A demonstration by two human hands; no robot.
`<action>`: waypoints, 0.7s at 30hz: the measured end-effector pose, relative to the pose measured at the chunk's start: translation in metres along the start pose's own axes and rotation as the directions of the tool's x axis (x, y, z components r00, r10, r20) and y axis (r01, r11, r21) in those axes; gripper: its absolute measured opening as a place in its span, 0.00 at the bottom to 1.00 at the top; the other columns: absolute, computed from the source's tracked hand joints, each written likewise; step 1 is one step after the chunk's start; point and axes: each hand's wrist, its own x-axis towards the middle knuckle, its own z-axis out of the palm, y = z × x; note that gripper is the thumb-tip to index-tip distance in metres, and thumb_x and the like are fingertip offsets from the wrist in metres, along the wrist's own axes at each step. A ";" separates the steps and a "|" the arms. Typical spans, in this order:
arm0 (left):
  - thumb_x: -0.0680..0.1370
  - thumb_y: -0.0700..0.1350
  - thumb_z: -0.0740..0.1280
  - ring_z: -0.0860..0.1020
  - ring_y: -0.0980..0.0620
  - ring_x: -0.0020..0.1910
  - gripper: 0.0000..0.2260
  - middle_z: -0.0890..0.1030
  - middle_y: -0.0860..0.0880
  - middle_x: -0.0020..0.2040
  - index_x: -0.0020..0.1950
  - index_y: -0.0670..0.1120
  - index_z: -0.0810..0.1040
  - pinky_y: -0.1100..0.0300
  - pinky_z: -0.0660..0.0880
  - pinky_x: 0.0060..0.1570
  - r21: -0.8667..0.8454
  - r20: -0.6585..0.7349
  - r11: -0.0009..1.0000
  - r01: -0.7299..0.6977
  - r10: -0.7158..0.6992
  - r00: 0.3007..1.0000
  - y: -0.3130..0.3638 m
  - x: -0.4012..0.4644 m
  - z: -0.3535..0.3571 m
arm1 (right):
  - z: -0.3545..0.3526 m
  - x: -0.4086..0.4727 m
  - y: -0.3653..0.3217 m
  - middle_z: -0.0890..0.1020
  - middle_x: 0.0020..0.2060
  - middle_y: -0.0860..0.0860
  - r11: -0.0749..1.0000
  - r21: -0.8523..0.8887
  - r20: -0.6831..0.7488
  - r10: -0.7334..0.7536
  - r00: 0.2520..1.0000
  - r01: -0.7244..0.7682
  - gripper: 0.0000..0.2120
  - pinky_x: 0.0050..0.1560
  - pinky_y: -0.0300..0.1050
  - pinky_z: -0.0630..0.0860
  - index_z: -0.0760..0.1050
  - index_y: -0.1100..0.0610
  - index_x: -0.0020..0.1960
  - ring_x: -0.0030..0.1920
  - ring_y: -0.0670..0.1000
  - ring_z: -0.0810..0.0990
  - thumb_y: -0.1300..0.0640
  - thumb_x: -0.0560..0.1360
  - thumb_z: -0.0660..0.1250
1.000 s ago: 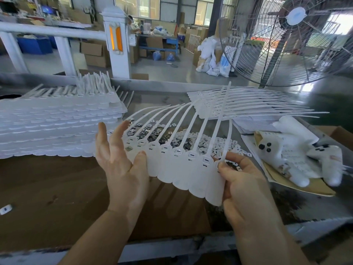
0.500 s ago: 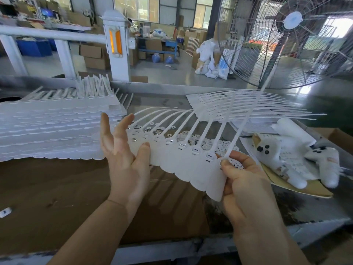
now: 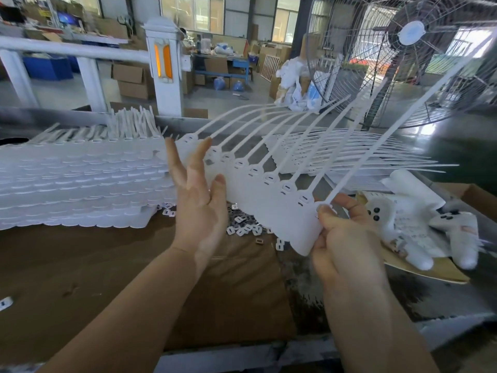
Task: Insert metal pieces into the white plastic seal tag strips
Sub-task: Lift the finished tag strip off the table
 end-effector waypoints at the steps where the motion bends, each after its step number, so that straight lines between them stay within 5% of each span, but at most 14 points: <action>1: 0.80 0.36 0.57 0.50 0.82 0.59 0.22 0.38 0.47 0.76 0.72 0.52 0.60 0.88 0.55 0.46 0.007 0.031 1.000 0.006 -0.007 0.999 -0.002 0.002 0.004 | 0.004 0.006 0.002 0.81 0.38 0.51 1.000 0.007 -0.012 -0.004 1.000 0.004 0.14 0.43 0.42 0.79 0.71 0.50 0.45 0.40 0.49 0.81 0.69 0.77 0.60; 5: 0.81 0.41 0.58 0.54 0.64 0.65 0.19 0.44 0.48 0.77 0.71 0.51 0.62 0.85 0.54 0.50 0.069 0.129 0.996 0.061 -0.069 0.989 -0.013 0.001 0.014 | 0.016 0.033 0.012 0.80 0.39 0.50 0.996 -0.052 -0.088 -0.071 0.994 0.066 0.14 0.25 0.33 0.70 0.69 0.48 0.44 0.28 0.43 0.72 0.68 0.77 0.61; 9: 0.80 0.43 0.60 0.60 0.55 0.69 0.14 0.61 0.50 0.72 0.65 0.48 0.71 0.72 0.56 0.62 0.162 0.237 0.979 0.127 -0.164 0.958 -0.031 -0.007 0.020 | 0.032 0.064 0.025 0.78 0.42 0.50 0.996 -0.030 -0.149 -0.089 0.985 0.086 0.11 0.28 0.35 0.67 0.68 0.50 0.50 0.32 0.44 0.70 0.66 0.77 0.61; 12: 0.79 0.41 0.62 0.67 0.57 0.62 0.11 0.69 0.54 0.60 0.60 0.46 0.76 0.82 0.56 0.54 0.225 0.308 0.969 0.099 -0.167 0.937 -0.039 -0.014 0.022 | 0.046 0.086 0.036 0.76 0.43 0.52 0.994 -0.027 -0.167 -0.105 0.980 0.102 0.12 0.29 0.38 0.67 0.67 0.52 0.49 0.34 0.47 0.70 0.69 0.77 0.59; 15: 0.78 0.40 0.63 0.70 0.57 0.59 0.08 0.71 0.57 0.55 0.54 0.48 0.79 0.75 0.60 0.54 0.271 0.353 0.960 0.063 -0.160 0.922 -0.042 -0.014 0.022 | 0.062 0.110 0.043 0.74 0.43 0.55 0.993 0.078 -0.208 -0.068 0.976 0.086 0.11 0.32 0.41 0.70 0.67 0.57 0.50 0.39 0.52 0.72 0.72 0.76 0.55; 18: 0.78 0.43 0.64 0.70 0.59 0.57 0.07 0.73 0.59 0.53 0.51 0.52 0.79 0.67 0.66 0.57 0.276 0.380 0.960 0.034 -0.142 0.914 -0.043 -0.010 0.018 | 0.076 0.126 0.048 0.71 0.36 0.51 0.958 0.285 -0.248 0.067 0.966 0.007 0.09 0.35 0.44 0.65 0.66 0.54 0.43 0.33 0.51 0.68 0.65 0.79 0.53; 21: 0.78 0.46 0.64 0.69 0.62 0.55 0.05 0.71 0.63 0.49 0.49 0.55 0.78 0.74 0.65 0.53 0.279 0.401 0.960 -0.002 -0.114 0.909 -0.047 -0.006 0.010 | 0.082 0.149 0.055 0.70 0.33 0.51 0.916 0.394 -0.270 0.198 0.942 -0.079 0.12 0.34 0.41 0.64 0.65 0.55 0.37 0.31 0.51 0.68 0.59 0.79 0.52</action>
